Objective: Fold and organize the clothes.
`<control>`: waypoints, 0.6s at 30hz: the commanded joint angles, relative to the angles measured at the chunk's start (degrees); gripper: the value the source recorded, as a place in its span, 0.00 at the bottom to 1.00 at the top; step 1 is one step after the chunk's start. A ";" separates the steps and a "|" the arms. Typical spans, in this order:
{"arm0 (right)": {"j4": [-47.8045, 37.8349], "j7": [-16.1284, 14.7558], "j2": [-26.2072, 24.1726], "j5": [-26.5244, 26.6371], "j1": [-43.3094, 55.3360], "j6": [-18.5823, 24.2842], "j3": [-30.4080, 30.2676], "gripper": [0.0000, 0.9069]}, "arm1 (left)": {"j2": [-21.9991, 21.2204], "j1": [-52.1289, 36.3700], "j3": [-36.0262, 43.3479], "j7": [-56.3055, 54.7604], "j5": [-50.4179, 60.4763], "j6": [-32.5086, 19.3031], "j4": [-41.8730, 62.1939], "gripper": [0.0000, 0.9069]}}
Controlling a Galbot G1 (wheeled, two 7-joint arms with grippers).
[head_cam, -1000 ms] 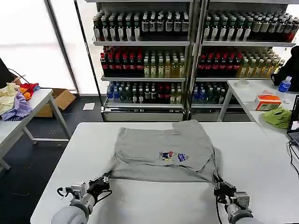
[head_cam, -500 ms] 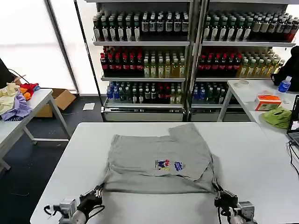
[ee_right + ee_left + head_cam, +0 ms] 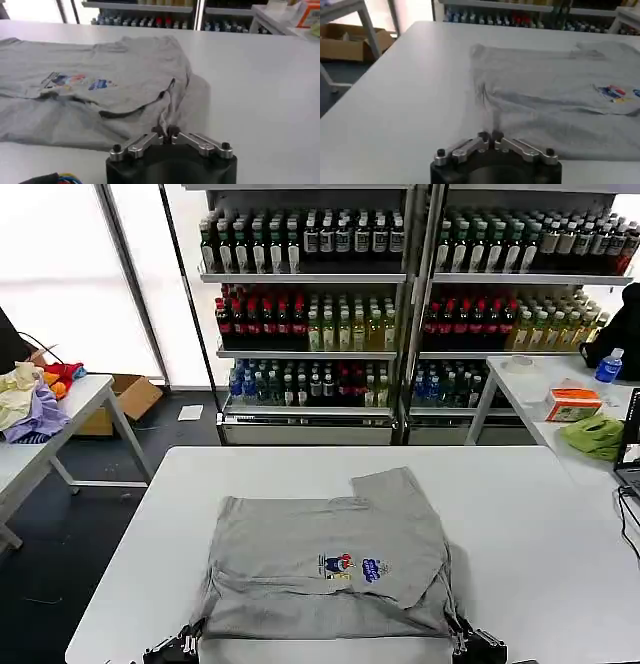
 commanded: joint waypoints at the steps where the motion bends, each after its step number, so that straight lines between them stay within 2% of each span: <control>1: 0.75 -0.91 -3.47 6.49 2.21 -0.40 5.79 1.00 | 1.52 3.32 -7.62 0.49 0.33 0.68 -2.72 1.00; 5: -1.54 -3.16 -7.84 11.91 9.13 0.74 8.91 1.00 | 4.68 0.96 -11.76 0.97 -6.59 0.69 -3.00 1.00; 9: -8.08 -4.39 -10.80 13.35 20.10 1.17 6.67 1.00 | 8.17 -8.15 -12.06 0.82 -12.16 0.68 -0.47 1.00; 12: -14.90 -6.96 -12.34 16.10 31.74 0.48 3.54 1.00 | 12.27 -18.82 -8.23 2.49 -13.10 0.63 4.85 1.00; 14: -21.73 -10.44 -12.94 17.20 40.95 -0.60 -0.77 1.00 | 14.11 -24.20 -5.06 4.61 -13.83 0.66 9.64 1.00; 18: -33.21 -11.66 -12.79 16.66 54.99 -2.41 -10.84 1.00 | 15.99 -35.69 3.02 6.44 -14.34 0.70 18.72 1.00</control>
